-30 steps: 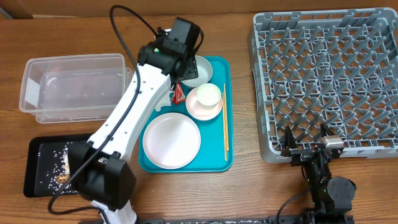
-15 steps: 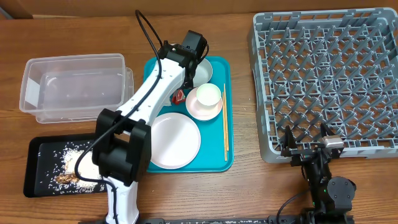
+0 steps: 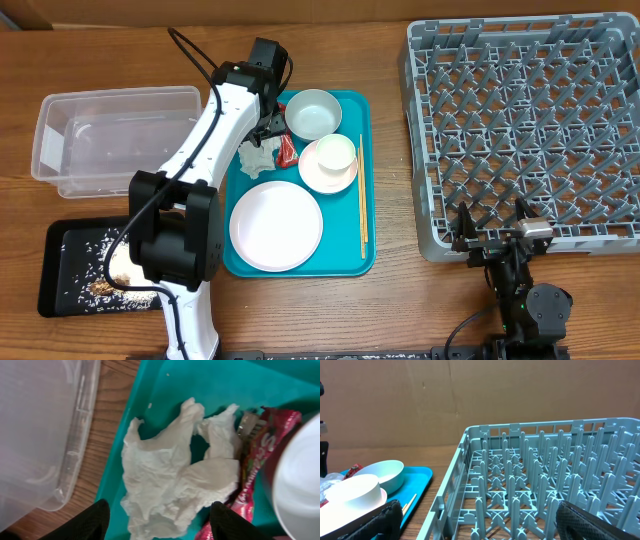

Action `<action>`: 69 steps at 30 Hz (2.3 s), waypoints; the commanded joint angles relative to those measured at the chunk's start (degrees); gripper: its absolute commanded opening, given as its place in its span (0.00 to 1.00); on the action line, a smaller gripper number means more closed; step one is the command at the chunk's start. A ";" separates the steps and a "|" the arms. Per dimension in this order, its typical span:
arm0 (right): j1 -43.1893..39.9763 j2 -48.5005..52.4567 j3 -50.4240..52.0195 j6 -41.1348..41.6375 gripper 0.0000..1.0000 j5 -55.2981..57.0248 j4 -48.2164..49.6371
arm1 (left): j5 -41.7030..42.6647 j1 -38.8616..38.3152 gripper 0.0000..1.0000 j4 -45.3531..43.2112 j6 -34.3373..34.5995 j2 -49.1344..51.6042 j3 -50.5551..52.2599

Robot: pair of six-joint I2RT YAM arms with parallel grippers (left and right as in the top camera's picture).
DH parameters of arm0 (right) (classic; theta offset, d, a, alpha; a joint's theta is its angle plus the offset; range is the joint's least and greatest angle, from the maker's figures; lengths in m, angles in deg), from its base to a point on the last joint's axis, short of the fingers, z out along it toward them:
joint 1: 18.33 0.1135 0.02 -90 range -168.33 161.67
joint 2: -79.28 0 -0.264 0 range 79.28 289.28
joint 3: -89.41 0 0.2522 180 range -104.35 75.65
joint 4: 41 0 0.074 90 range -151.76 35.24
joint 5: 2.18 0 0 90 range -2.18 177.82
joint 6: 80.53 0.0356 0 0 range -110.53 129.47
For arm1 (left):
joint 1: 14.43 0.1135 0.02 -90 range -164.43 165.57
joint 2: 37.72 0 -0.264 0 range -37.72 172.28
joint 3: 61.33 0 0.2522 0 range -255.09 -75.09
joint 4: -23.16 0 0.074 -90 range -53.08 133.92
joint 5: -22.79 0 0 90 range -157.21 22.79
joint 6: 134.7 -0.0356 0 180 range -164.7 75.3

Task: Sort waste into correct bins and load items into the dishwasher
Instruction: 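Move the left gripper to the crumpled tissue and grasp it, then lift the tissue with the left gripper over the clear plastic bin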

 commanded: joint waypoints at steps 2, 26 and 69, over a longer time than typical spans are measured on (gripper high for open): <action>0.37 -0.61 0.61 -0.20 1.00 0.35 0.26 | 3.63 -0.55 0.66 -1.36 1.03 0.72 1.40; 0.37 -0.61 0.61 -0.20 1.00 0.35 0.26 | 4.72 -0.52 0.61 -7.13 0.81 0.72 6.43; 0.37 -0.61 0.61 -0.20 1.00 0.35 0.26 | 5.75 -0.52 0.04 -9.66 0.81 -9.14 9.18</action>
